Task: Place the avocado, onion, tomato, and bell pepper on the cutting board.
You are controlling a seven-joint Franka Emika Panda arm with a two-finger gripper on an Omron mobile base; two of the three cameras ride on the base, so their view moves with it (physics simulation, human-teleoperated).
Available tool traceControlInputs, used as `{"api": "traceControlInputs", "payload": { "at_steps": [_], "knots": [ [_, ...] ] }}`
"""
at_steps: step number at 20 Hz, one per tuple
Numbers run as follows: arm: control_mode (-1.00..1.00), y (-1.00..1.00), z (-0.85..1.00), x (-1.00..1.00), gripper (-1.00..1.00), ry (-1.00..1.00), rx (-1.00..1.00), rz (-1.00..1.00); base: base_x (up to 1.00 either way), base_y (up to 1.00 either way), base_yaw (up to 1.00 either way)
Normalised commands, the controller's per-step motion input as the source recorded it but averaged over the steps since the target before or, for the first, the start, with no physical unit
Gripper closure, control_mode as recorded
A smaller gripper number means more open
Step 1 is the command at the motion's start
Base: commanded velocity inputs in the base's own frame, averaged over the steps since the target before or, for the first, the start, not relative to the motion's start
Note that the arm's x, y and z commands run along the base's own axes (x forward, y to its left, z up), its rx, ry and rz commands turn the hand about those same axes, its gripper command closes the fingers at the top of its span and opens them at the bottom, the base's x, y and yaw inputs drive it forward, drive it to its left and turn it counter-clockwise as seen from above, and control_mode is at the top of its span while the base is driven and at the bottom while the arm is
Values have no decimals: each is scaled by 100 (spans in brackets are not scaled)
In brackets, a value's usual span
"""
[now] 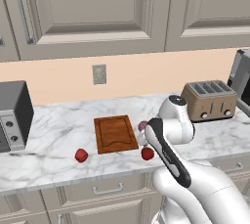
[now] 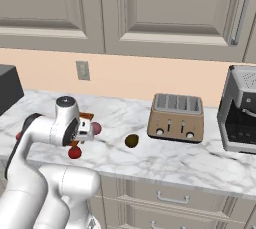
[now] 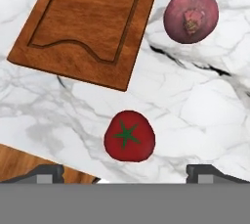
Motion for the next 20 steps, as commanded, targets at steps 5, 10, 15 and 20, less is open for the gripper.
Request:
{"api": "traceControlInputs", "payload": {
  "at_steps": [5,10,15,20],
  "knots": [
    [-100,1,-41,19,-100,-1,-4,0,0,0,0],
    [-100,0,-46,13,-100,0,-5,0,0,0,0],
    [-100,-3,-15,0,-100,1,0,0,0,0,0],
    [-100,0,-27,-9,-100,6,0,0,0,0,0]
  ]
}}
